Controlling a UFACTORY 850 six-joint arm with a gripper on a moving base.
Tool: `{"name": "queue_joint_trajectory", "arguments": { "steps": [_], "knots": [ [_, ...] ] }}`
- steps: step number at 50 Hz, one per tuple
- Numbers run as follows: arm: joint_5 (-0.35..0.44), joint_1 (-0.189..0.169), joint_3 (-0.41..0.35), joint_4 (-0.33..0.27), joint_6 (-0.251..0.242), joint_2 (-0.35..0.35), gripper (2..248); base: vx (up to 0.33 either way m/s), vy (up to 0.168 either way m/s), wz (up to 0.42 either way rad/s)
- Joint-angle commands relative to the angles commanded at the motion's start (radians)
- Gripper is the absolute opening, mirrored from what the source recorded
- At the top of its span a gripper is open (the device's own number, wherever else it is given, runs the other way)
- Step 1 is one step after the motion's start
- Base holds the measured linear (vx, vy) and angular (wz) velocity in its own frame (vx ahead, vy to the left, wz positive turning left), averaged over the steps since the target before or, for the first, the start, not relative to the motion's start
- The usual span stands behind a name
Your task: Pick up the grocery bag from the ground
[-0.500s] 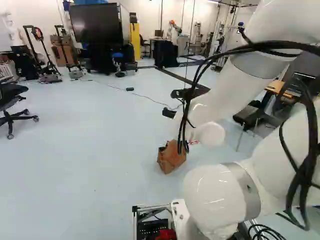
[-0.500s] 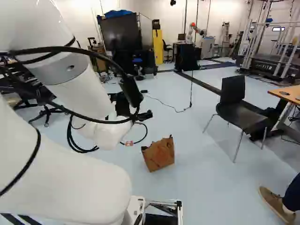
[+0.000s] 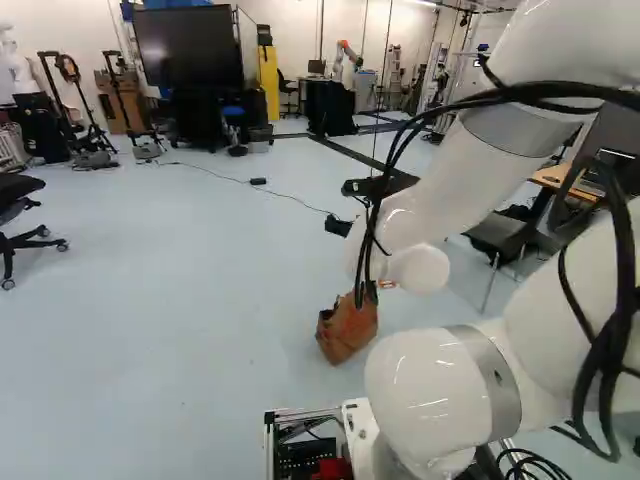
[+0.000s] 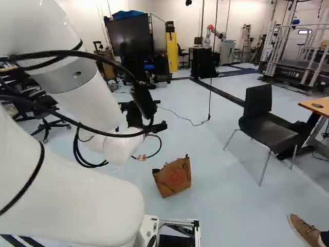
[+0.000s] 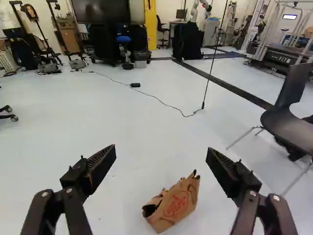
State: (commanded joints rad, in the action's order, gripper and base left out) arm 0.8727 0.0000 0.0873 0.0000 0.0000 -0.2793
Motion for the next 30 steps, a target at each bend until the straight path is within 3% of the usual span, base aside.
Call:
{"name": "queue_joint_trajectory", "arguments": {
  "steps": [4, 5, 11, 30],
  "knots": [
    [0.000, 0.000, 0.000, 0.000, 0.000, 0.000, 247, 0.255, -0.004, -0.029],
    [0.000, 0.000, 0.027, 0.000, 0.000, 0.033, 247, 0.269, 0.009, -0.030],
    [0.000, 0.000, 0.056, 0.000, 0.000, 0.066, 247, 0.093, 0.003, -0.016],
    [-0.013, 0.000, 0.149, 0.000, 0.000, 0.168, 247, -0.003, -0.001, -0.003]
  ]
}}
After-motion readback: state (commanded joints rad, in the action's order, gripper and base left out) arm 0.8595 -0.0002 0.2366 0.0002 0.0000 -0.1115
